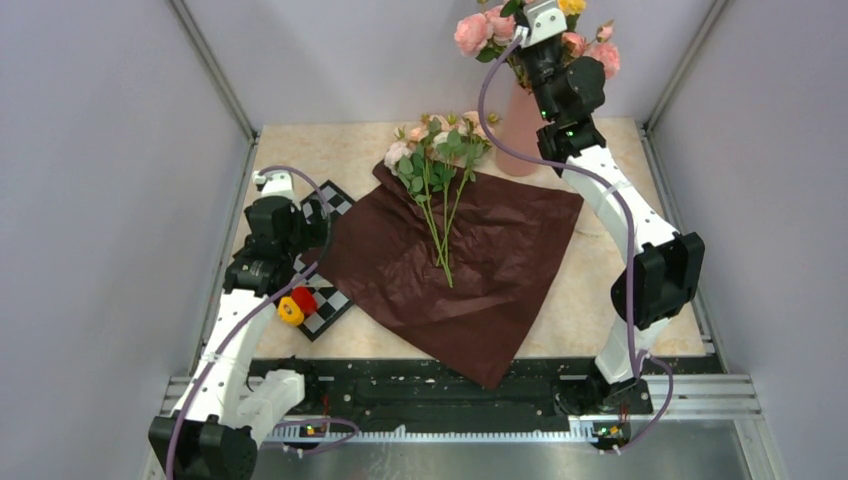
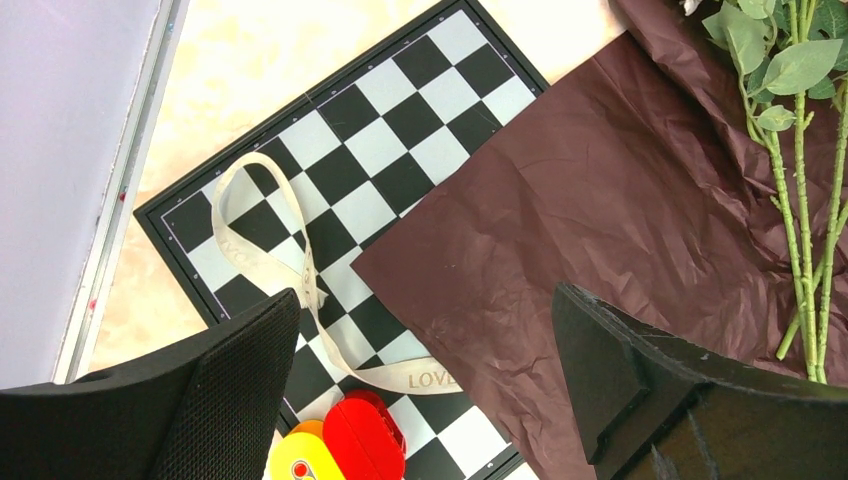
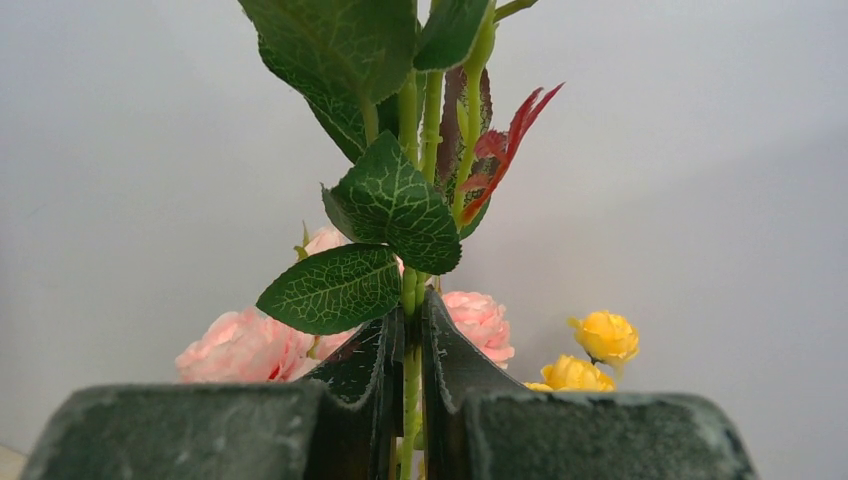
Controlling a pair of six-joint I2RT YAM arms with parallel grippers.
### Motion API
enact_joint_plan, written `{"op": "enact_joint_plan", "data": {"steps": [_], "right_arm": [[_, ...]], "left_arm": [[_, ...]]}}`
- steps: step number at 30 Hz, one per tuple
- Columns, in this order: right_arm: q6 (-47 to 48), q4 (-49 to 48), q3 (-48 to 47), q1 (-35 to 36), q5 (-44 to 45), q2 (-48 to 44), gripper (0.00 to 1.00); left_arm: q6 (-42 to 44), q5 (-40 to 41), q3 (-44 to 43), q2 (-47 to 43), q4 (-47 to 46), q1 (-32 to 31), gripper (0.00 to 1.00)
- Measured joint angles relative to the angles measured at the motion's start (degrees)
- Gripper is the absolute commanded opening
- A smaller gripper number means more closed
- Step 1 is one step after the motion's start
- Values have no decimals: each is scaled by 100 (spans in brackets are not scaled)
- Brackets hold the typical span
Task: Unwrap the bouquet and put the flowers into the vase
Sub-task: Insert the fake flower into the vase.
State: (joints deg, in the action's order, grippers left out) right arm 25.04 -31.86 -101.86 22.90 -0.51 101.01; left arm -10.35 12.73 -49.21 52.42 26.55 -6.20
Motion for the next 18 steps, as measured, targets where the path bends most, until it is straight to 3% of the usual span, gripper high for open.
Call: {"op": "enact_joint_plan", "data": {"steps": [18], "right_arm": [[-76,131,26,-2,179,13,0]], "left_arm": [[-2,-13,7,0,2,17,99]]}}
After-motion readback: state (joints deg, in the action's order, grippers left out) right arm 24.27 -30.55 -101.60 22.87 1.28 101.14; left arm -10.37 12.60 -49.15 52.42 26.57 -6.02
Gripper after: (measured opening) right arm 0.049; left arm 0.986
